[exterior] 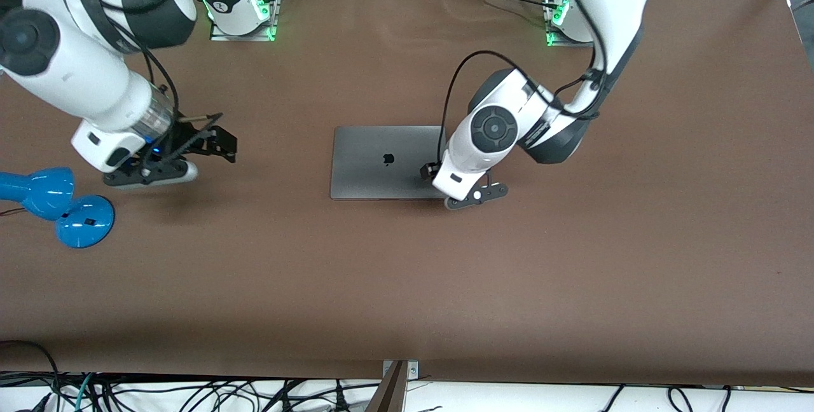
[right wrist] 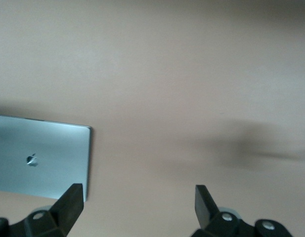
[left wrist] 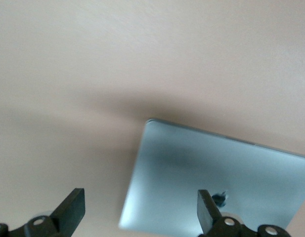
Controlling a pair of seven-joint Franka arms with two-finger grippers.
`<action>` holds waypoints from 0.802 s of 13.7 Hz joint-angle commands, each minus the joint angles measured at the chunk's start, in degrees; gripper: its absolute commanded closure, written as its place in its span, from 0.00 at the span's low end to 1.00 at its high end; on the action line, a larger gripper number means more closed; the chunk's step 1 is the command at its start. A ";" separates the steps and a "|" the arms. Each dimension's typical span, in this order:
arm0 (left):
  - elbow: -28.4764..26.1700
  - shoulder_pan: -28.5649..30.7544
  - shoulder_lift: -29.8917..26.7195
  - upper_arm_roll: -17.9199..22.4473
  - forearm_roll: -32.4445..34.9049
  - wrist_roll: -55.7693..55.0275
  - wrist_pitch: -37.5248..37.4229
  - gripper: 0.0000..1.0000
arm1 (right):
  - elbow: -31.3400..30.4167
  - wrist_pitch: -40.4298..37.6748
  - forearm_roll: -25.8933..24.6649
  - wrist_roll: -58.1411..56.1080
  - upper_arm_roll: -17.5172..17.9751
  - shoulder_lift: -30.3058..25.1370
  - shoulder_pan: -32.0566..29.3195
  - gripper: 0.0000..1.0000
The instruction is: Close laptop with both arms from behind
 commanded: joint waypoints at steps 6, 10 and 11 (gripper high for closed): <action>-1.06 6.74 -15.10 -0.22 1.76 12.87 -16.00 0.00 | -2.54 -7.45 -1.71 -0.16 -2.10 -8.47 -6.37 0.00; -0.88 9.12 -21.17 0.04 1.84 16.30 -20.58 0.00 | -2.63 -11.57 -1.62 -0.24 -5.19 -10.93 -6.72 0.00; -0.80 10.60 -22.05 -0.05 1.84 18.31 -21.02 0.00 | -2.63 -12.72 -1.62 -0.33 -5.63 -11.19 -6.81 0.00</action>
